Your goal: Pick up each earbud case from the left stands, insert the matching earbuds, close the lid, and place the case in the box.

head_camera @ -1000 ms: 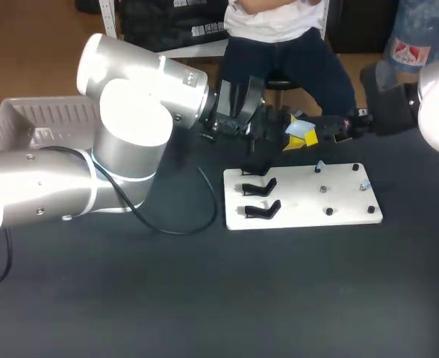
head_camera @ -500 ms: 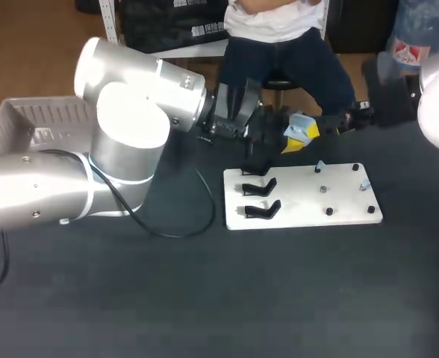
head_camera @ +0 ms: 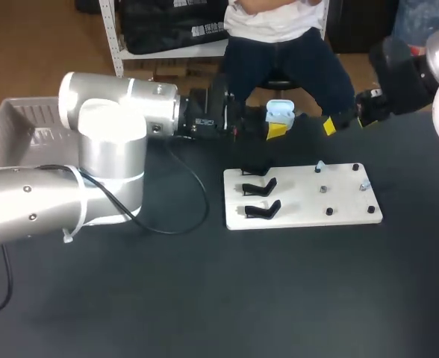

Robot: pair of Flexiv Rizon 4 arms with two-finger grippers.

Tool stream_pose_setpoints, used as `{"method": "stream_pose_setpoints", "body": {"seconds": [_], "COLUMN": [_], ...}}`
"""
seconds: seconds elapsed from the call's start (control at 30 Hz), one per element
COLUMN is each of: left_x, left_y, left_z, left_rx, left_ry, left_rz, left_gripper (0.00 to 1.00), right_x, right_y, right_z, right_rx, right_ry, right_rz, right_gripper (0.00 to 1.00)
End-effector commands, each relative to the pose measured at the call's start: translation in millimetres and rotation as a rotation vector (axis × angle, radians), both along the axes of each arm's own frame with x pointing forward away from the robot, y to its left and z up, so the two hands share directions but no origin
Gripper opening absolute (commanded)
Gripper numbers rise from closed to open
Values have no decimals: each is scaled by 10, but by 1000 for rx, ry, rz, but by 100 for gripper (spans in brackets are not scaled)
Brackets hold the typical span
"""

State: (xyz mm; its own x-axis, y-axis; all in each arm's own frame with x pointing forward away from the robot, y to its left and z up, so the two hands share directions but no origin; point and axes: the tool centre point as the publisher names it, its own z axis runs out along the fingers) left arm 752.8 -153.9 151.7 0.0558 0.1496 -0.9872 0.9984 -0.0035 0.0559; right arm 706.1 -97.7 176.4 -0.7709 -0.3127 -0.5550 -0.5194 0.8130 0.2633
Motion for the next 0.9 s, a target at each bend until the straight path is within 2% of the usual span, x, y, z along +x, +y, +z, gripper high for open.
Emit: {"method": "stream_pose_setpoints", "body": {"seconds": [0.03, 0.17, 0.67, 0.9], "left_x": [2, 30, 100, 86], "left_y": [45, 78, 134, 162], "left_z": [15, 33, -53, 3], "left_rx": [-37, -36, -44, -62], "left_ry": [-7, -6, 26, 8], "left_rz": [24, 34, 42, 37], "left_gripper": [0, 0, 0, 0], "right_x": [-114, -176, -295, -276], "right_y": [-70, -134, -343, -295], "right_z": [37, 0, -152, -188], "right_rx": [-148, -211, -216, -261], "right_ry": [-32, -13, 33, 54], "right_rz": [-101, -127, -169, -155], "right_gripper": [100, 100, 100, 100]}}
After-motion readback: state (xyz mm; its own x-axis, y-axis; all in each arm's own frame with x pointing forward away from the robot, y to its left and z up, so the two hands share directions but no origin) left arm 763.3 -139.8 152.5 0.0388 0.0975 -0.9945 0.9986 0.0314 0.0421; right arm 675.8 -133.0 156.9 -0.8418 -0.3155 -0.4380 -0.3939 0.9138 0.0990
